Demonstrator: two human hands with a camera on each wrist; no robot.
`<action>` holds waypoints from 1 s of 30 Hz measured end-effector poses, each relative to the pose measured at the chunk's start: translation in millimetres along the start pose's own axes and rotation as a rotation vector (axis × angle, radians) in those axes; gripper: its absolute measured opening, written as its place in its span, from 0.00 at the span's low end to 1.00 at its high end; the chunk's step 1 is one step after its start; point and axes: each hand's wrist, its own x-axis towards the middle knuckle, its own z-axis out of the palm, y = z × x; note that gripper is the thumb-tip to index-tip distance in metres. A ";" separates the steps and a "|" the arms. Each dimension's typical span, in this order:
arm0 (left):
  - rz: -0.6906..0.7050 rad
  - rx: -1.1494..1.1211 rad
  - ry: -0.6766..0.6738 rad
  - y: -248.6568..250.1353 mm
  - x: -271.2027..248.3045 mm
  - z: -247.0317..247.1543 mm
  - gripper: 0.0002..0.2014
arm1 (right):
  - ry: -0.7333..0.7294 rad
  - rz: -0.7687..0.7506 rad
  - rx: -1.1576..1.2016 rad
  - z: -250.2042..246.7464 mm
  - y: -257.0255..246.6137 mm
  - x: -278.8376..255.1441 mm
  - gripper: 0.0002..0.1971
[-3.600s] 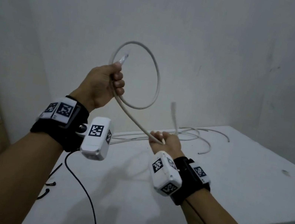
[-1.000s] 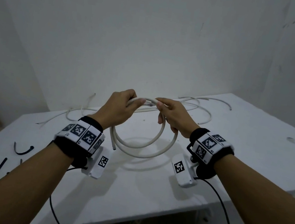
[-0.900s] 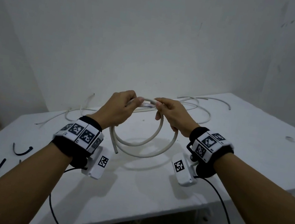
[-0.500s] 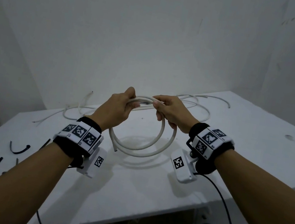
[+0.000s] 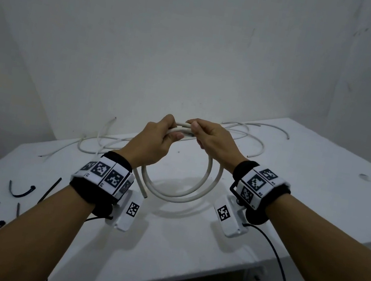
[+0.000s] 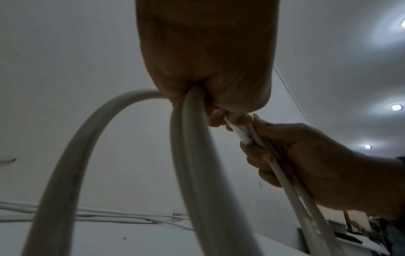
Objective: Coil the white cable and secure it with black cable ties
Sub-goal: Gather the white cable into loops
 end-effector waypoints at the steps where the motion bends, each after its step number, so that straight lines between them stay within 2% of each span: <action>1: 0.004 -0.004 0.001 1.5 0.0 -0.5 0.10 | 0.018 -0.002 -0.024 0.3 -1.2 0.2 0.16; 7: 0.000 -0.006 -0.017 6.7 2.0 -5.2 0.10 | 0.028 -0.055 -0.006 1.4 -3.3 1.0 0.17; 13: 0.005 -0.059 -0.081 13.0 -5.2 1.4 0.08 | -0.056 -0.059 0.000 6.4 -5.1 4.5 0.19; 17: -0.017 -0.056 -0.113 16.9 -3.3 3.4 0.09 | -0.083 -0.007 -0.087 6.2 -9.3 2.7 0.21; 21: -0.056 0.000 -0.139 21.0 1.6 1.9 0.13 | -0.138 0.048 0.032 1.7 -15.8 1.7 0.22; 26: -0.030 -0.025 -0.063 27.4 -0.9 3.6 0.11 | -0.202 0.083 0.120 -3.7 -19.9 1.8 0.26; 30: -0.041 -0.096 0.020 29.6 -4.1 8.3 0.13 | -0.194 0.067 0.013 -8.4 -24.4 3.8 0.25</action>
